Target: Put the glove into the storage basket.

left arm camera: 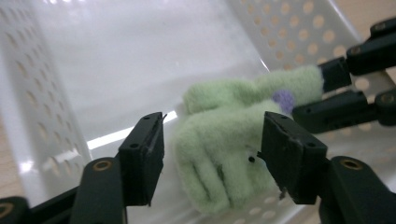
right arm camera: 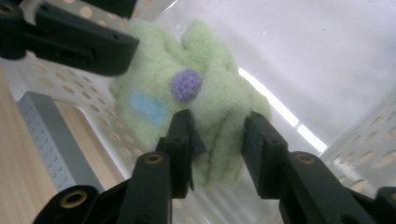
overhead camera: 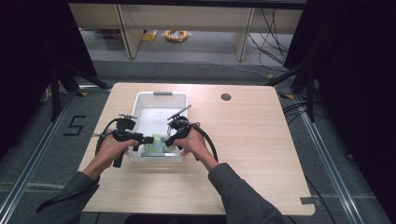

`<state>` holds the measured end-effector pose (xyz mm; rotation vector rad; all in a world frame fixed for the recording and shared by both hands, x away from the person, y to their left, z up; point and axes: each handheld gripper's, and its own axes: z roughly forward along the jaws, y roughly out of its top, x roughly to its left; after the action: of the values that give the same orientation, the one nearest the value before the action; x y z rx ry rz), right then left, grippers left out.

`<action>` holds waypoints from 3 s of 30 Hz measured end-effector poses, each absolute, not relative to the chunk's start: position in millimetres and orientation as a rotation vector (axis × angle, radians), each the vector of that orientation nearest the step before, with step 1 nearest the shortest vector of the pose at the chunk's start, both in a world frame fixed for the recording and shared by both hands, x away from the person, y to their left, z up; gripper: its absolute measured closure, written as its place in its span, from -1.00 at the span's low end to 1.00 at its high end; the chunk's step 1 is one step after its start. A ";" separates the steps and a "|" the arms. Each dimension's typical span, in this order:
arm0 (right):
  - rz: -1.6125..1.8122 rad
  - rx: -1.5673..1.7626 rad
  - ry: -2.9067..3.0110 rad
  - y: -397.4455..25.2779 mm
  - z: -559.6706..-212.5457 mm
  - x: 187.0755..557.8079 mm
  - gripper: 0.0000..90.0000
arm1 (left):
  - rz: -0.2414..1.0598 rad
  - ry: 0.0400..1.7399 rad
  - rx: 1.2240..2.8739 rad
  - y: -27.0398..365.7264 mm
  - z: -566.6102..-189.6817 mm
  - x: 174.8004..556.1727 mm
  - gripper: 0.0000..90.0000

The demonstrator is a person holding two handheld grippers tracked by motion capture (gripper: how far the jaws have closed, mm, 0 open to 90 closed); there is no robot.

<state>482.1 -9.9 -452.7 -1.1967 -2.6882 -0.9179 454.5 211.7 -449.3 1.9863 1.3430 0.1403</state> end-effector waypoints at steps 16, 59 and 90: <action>-0.975 -1.199 -2.752 -10.2 -429.4 481.1 0.17 | 0.158 1.316 1.966 213.0 -441.0 447.1 -0.18; -1.394 -1.139 -2.727 -113.1 -396.9 404.4 -0.16 | 0.132 1.019 1.887 163.8 -415.2 351.7 -0.46; -1.456 -1.161 -2.689 -158.8 -430.4 371.2 -0.27 | 0.172 0.950 1.947 140.2 -452.4 319.3 -0.48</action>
<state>371.2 -158.8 -430.4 -1.1610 -2.6890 -1.4564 319.3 140.2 -452.4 1.9472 0.9504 0.1721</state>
